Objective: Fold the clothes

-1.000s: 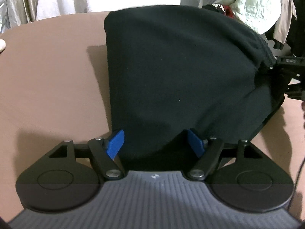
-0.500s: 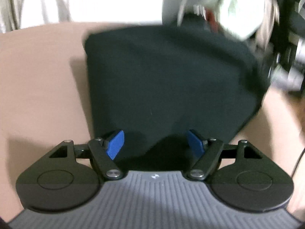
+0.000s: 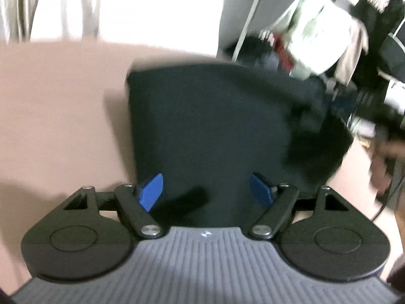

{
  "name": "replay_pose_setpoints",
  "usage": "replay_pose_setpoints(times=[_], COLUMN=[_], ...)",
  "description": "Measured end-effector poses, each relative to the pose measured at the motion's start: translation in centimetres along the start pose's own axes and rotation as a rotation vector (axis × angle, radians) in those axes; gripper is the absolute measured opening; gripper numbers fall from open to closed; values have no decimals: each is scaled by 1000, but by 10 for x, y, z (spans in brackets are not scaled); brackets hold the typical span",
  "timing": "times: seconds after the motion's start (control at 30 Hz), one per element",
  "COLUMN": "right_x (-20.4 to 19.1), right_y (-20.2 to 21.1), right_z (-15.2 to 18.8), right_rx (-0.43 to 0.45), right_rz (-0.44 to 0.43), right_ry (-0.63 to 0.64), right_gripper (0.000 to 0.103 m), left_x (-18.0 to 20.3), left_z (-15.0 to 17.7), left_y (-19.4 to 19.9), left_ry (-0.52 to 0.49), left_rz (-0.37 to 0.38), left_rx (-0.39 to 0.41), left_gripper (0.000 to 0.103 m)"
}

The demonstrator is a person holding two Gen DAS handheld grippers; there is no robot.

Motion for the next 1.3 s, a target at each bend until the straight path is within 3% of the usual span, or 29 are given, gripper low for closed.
replay_pose_setpoints(times=[0.1, 0.2, 0.37, 0.43, 0.63, 0.73, 0.87, 0.93, 1.07, 1.13, 1.23, 1.3], right_x=[1, 9, 22, 30, 48, 50, 63, 71, 94, 103, 100, 90], right_y=[1, 2, 3, -4, -31, -35, -26, -14, 16, 29, 47, 57], right_z=[-2, 3, 7, 12, 35, 37, 41, 40, 41, 44, 53, 57], right_rx=[12, 5, 6, -23, -128, -136, -140, -138, -114, -105, -102, -140], right_rz=[-2, -6, -39, -9, 89, 104, 152, 206, 279, 221, 49, 9], right_ry=[-10, -38, -127, -139, -158, -179, -255, -306, -441, -548, -687, -724], right_gripper=[48, 48, 48, 50, 52, 52, 55, 81, 84, 84, 84, 85], left_x=[39, 78, 100, 96, 95, 96, 98, 79, 12, -10, -40, -59], left_z=[-43, -73, -90, -85, -85, -80, -87, -95, -91, -76, -51, -31], left_y=[-31, -80, -161, -182, -221, -218, -178, -144, -79, -66, -49, -52], left_ry=[18, -16, -24, -25, -48, -88, -134, -85, 58, 57, 41, 81], left_rz=[94, 118, 59, -1, -57, -82, -69, 2, 69, 40, -16, -37], left_rx=[20, -11, -148, -185, -248, -244, -218, -163, -92, -110, -147, -181], left_gripper=[64, 64, 64, 64, 67, 69, 67, 72, 79, 79, 79, 79])
Point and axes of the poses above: each gripper's, at about its wrist camera, not at the fingertips, and y roughly against the way its jaws point, x to its right, z to its underside, the point moved 3 cm from there along -y, roughly the way its jaws point, and after that the axes turned 1 degree about -y, right-handed, at the moved point
